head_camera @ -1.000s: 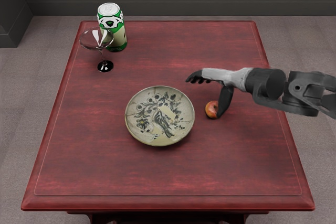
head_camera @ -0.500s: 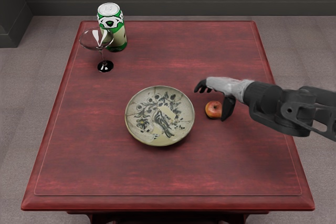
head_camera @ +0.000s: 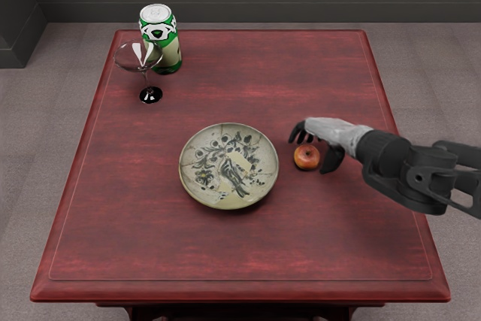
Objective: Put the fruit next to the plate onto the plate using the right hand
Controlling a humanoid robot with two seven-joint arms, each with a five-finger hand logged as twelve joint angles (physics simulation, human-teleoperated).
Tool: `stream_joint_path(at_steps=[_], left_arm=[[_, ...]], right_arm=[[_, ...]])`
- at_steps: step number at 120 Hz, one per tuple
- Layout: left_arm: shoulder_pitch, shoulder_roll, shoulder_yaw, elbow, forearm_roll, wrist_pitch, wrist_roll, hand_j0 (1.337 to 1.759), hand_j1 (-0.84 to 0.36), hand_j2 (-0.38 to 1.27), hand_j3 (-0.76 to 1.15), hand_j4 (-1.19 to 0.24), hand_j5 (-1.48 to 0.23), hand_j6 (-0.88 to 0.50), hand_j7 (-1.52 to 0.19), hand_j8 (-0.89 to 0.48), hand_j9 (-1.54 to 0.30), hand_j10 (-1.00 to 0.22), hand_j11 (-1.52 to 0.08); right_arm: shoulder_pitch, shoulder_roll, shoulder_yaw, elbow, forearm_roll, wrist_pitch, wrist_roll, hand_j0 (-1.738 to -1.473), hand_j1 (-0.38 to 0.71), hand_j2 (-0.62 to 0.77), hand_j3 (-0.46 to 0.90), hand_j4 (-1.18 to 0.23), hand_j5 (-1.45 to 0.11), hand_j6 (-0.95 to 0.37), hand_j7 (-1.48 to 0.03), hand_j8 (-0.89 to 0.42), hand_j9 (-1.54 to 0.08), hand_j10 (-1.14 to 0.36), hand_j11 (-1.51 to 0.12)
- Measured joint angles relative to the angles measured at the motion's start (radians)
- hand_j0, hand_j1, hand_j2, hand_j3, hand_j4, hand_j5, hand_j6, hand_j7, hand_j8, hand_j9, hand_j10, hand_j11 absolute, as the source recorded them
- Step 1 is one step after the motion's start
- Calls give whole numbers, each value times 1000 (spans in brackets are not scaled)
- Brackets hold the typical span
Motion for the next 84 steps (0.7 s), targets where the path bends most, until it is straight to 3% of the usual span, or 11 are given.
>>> stream_joint_path(at_steps=[51, 67, 72, 73, 74, 81, 82, 84], left_arm=[[0, 0, 0, 0, 0, 0, 0, 1658, 55, 49, 0, -245, -318, -245, -318, -245, -318, -245, -318], [0, 0, 0, 0, 0, 0, 0, 1658, 55, 49, 0, -245, -318, -245, -318, -245, -318, -245, -318], [0, 0, 0, 0, 0, 0, 0, 1658, 55, 49, 0, -245, -318, -245, -318, -245, -318, -245, -318], [0, 0, 0, 0, 0, 0, 0, 1658, 55, 49, 0, -245, -318, -245, -318, -245, -318, -245, -318], [0, 0, 0, 0, 0, 0, 0, 1658, 55, 49, 0, -245, -318, -245, -318, -245, -318, -245, -318], [0, 0, 0, 0, 0, 0, 0, 1658, 55, 49, 0, -245, -318, -245, -318, -245, -318, -245, -318], [0, 0, 0, 0, 0, 0, 0, 1658, 55, 49, 0, -245, -318, -245, -318, -245, -318, -245, -318], [0, 0, 0, 0, 0, 0, 0, 1658, 55, 49, 0, -245, -318, -245, -318, -245, -318, -245, -318]], right_arm=[[-34, 35, 0, -57, -56, -49, 4, -1659, 121, -71, 3, -397, -513, -398, -513, -397, -513, -397, -513], [-38, 59, 1, -63, -88, -50, -1, -1706, 80, -182, 205, -408, -510, -402, -518, -416, -495, -420, -491], [-40, 63, 1, -64, -94, -57, -3, -1700, 64, -212, 246, -418, -516, -409, -527, -429, -494, -436, -487], [-41, 64, 1, -64, -96, -59, -3, -1712, 62, -216, 252, -422, -518, -412, -531, -432, -495, -441, -488], [-42, 64, 1, -64, -96, -61, -3, -1699, 62, -233, 269, -426, -522, -415, -535, -435, -496, -446, -491], [-48, 66, 0, -64, -102, -71, -4, -1701, 54, -323, 390, -465, -551, -446, -576, -380, -597, -485, -521], [-49, 66, 0, -64, -102, -72, -4, -1687, 54, -343, 389, -471, -556, -451, -583, -367, -614, -490, -527], [-51, 67, 0, -64, -102, -75, -4, -1689, 49, -364, 416, -483, -566, -461, -595, -345, -654, -500, -538]])
